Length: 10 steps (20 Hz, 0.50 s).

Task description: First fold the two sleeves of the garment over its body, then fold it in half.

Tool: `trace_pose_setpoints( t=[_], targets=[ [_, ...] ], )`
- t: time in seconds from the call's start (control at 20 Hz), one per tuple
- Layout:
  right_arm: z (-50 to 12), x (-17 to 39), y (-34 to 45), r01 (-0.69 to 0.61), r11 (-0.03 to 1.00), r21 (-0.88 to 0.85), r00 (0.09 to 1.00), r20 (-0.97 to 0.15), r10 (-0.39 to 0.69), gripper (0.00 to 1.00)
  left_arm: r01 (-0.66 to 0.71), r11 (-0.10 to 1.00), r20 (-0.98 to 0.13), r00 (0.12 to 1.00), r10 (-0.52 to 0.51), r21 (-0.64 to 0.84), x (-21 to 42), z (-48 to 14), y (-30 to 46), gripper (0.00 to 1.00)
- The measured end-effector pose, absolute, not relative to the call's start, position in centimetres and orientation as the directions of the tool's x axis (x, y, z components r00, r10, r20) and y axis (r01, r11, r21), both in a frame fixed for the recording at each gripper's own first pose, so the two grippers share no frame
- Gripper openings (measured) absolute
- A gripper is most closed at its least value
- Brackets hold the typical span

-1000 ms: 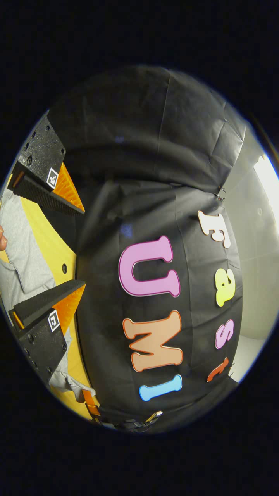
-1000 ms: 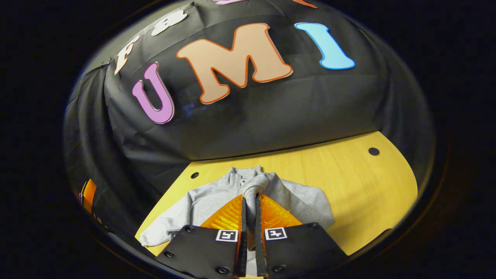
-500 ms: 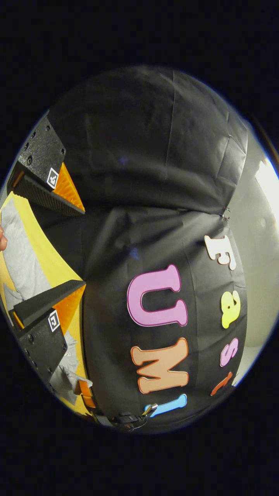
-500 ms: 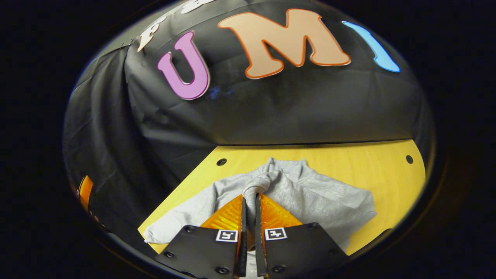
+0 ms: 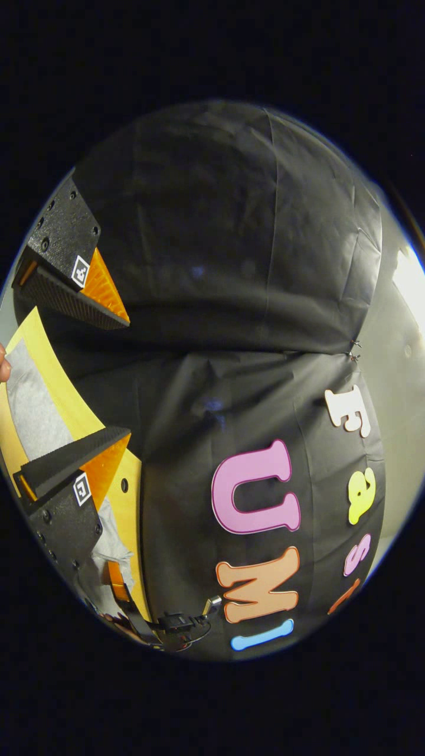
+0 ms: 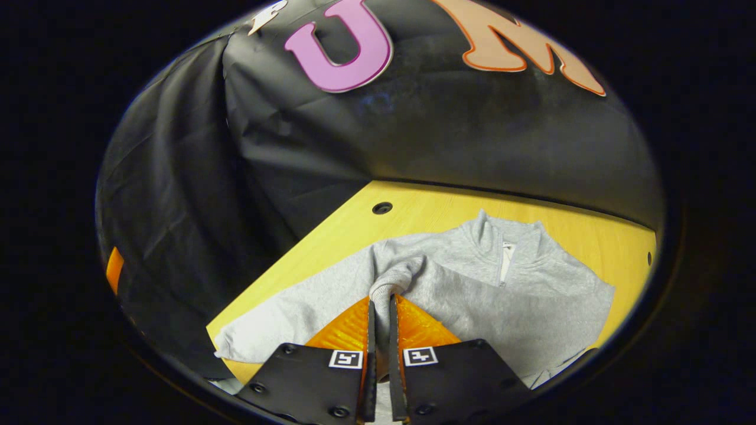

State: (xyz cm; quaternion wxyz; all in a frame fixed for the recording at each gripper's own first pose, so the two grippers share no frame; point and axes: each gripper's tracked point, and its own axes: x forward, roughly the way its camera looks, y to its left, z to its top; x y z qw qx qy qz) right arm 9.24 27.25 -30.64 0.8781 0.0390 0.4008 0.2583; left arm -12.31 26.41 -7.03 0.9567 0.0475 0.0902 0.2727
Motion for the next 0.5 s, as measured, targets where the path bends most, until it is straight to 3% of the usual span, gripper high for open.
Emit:
trace_pose_setpoints(
  t=[0.25, 0.3, 0.45, 0.5],
  targets=[
    [-31.6, 8.4, 29.3, -0.397, 0.856, 0.331, 0.498, -0.706, 0.503, 0.14, -0.517, 0.839, -0.223, 0.81, 0.543, 0.167, -13.9, -10.7, 27.7, 0.97],
    [-31.1, 8.6, 29.6, -0.401, 0.849, 0.343, 0.509, -0.687, 0.518, 0.24, -0.512, 0.841, -0.244, 0.805, 0.541, 0.175, -14.2, -11.7, 27.8, 0.97],
    [-29.1, 9.2, 27.9, -0.405, 0.863, 0.302, 0.578, -0.647, 0.497, 0.96, -0.493, 0.852, -0.309, 0.794, 0.524, 0.178, -14.2, -14.8, 27.6, 0.97],
    [-28.9, 9.3, 27.4, -0.389, 0.872, 0.296, 0.598, -0.639, 0.483, 0.95, -0.486, 0.856, -0.332, 0.789, 0.517, 0.178, -14.6, -16.2, 27.4, 1.0]
  ],
)
